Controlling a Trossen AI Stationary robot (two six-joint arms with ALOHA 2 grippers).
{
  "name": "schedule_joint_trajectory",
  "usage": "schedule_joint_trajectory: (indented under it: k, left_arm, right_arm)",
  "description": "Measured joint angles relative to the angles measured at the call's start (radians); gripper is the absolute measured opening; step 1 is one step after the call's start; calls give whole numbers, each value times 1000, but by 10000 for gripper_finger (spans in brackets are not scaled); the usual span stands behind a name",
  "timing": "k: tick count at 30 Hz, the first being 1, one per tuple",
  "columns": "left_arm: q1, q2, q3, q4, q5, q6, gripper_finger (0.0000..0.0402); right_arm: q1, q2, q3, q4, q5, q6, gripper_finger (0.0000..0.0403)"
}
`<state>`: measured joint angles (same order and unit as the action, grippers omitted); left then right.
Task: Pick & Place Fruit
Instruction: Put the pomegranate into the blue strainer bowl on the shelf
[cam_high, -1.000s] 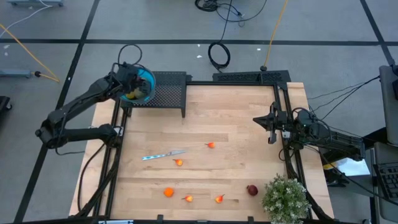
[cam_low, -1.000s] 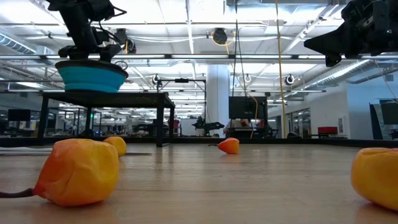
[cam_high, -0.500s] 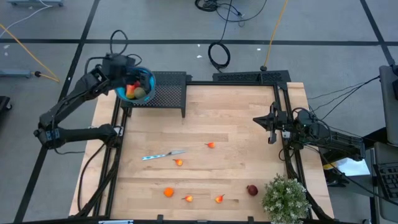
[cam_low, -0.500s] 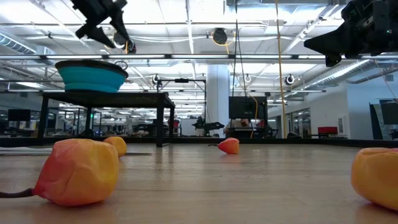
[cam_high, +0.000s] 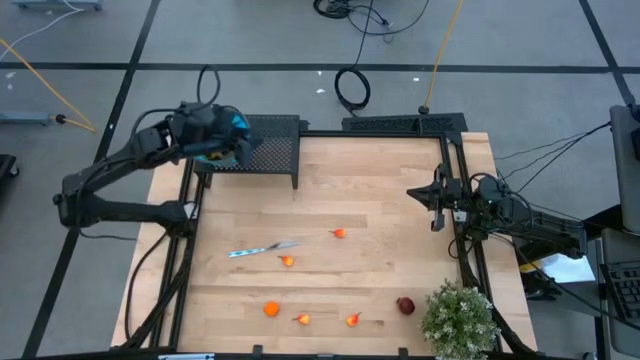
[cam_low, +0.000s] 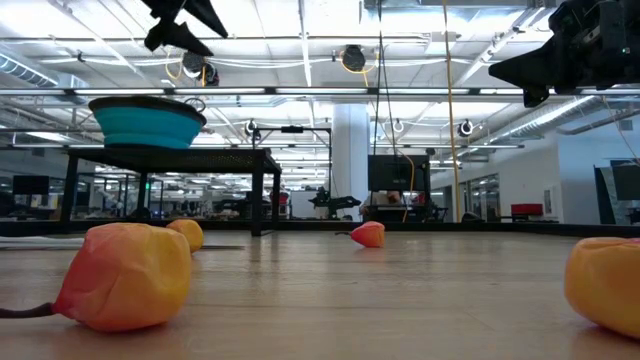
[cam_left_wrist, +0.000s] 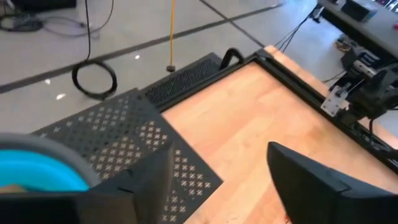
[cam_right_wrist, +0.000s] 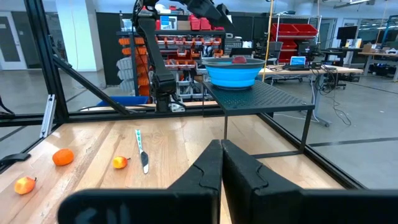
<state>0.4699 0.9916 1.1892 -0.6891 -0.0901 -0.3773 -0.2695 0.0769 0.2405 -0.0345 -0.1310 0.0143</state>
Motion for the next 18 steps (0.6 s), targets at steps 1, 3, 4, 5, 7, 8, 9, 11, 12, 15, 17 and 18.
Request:
schedule_joint_trajectory:
  k: [1,3,4,5,7,8,9,11,12,15,17,18]
  left_arm:
    - [-17,0,0,6,-15,0,234]
    - [-48,0,0,8,-24,-1,202]
    - [-62,0,0,8,-26,-2,187]
    - [-75,0,0,8,-27,-7,171]
    - [-105,0,0,8,-29,-19,142]
    - [-120,0,0,7,-34,-25,128]
    - [-137,0,0,7,-41,-24,115]
    - [-174,0,0,8,-58,-36,91]
    - [-193,0,0,11,-65,-46,80]
    - [-247,0,0,25,-68,-41,49]
    - [-285,0,-10,63,-68,-39,27]
    - [-302,-1,-21,86,-69,-33,16]
  right_arm:
    - [0,0,0,0,0,0,0]
    - [0,0,0,0,0,0,0]
    - [0,0,0,0,0,0,0]
    - [0,0,0,0,0,0,0]
    - [0,0,0,0,0,0,0]
    - [0,0,0,0,0,0,0]
    - [0,0,0,2,0,0,0]
    - [0,0,0,9,0,0,0]
    - [0,0,0,9,0,0,0]
    - [0,0,0,8,0,6,0]
    - [0,0,0,8,0,17,0]
    - [0,0,0,8,0,27,0]
